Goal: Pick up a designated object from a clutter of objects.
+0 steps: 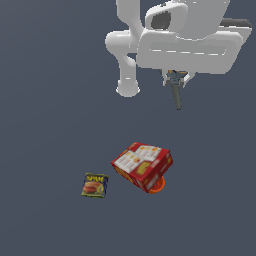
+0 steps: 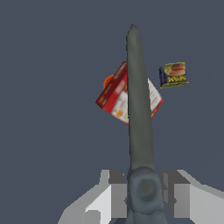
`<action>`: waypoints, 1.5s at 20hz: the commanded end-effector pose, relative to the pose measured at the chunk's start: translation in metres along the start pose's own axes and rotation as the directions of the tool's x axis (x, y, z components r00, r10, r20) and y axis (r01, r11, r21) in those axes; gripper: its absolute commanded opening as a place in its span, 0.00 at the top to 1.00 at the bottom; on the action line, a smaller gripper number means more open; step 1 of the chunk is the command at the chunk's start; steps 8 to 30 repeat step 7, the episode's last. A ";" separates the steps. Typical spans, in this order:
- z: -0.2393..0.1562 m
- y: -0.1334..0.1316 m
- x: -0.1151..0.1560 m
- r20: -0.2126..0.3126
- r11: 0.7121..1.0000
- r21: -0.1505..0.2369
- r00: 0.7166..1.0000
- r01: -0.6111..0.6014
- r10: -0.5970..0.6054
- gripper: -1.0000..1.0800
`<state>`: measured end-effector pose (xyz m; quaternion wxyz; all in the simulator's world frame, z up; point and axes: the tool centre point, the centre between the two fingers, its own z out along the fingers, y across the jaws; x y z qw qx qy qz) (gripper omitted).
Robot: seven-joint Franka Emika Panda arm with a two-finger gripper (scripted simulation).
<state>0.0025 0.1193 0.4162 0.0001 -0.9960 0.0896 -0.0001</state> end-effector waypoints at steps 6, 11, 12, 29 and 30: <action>-0.013 -0.004 0.004 0.000 1.000 0.000 1.000 0.000 0.000 1.00; -0.013 -0.004 0.004 0.000 1.000 0.000 1.000 0.000 0.000 1.00; -0.013 -0.004 0.004 0.000 1.000 0.000 1.000 0.000 0.000 1.00; -0.013 -0.004 0.004 0.000 1.000 0.000 1.000 0.000 0.000 1.00; -0.013 -0.004 0.004 0.000 1.000 0.000 1.000 0.000 0.000 1.00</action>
